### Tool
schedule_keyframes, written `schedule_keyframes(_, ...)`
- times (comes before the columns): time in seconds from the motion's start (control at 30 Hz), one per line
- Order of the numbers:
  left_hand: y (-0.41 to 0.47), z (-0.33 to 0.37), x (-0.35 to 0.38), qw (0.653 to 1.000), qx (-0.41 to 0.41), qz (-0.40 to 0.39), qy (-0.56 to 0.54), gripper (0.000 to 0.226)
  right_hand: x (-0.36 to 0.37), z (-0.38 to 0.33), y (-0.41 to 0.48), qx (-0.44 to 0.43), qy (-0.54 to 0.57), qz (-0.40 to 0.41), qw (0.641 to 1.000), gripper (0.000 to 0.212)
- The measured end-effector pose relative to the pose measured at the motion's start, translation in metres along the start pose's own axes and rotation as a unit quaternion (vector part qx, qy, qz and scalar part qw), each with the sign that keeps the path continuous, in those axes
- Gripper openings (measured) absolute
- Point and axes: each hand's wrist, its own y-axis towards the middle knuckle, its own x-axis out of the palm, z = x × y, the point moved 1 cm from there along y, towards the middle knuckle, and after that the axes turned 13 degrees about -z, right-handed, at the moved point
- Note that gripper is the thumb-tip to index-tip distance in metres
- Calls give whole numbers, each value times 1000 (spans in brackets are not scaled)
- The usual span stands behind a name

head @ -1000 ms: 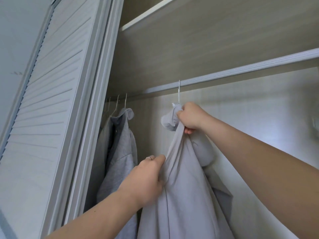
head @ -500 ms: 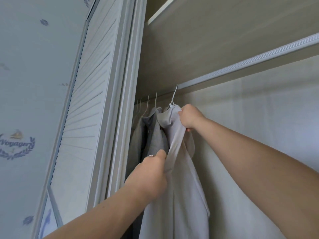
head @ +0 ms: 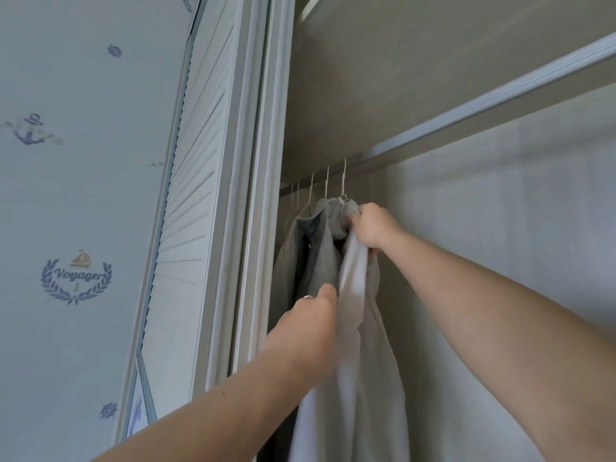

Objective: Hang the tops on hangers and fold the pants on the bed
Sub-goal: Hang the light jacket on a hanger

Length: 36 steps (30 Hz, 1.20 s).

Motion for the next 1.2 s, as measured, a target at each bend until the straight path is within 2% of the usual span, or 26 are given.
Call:
schedule_keyframes(0.23, -29, -7, 9, 998, 47, 6, -34, 28, 10, 12, -74, -86, 61, -16, 994, 48)
schedule_keyframes(0.37, -82, -13, 4, 992, 110, -5, -56, 25, 23, 4, -141, -119, 73, -35, 990, 55)
schedule_keyframes(0.47, -136, -29, 1, 992, 110, 15, -59, 22, 42, -10, -199, -148, 71, -66, 984, 56)
schedule_keyframes(0.77, -330, -119, -5, 998, -35, 36, 44, 59, 135, -105, -385, -237, 15, -207, 949, 73)
schedule_keyframes(0.9, -443, -152, -9, 987, -140, -5, 80, 65, 174, -168, -471, -281, 36, -285, 916, 73)
schedule_keyframes(1.07, -596, -176, -15, 954, -279, -38, 101, 72, 207, -251, -584, -347, 84, -365, 860, 72)
schedule_keyframes(1.2, -721, -182, -17, 906, -410, -50, 97, 80, 225, -313, -673, -392, 134, -423, 806, 71)
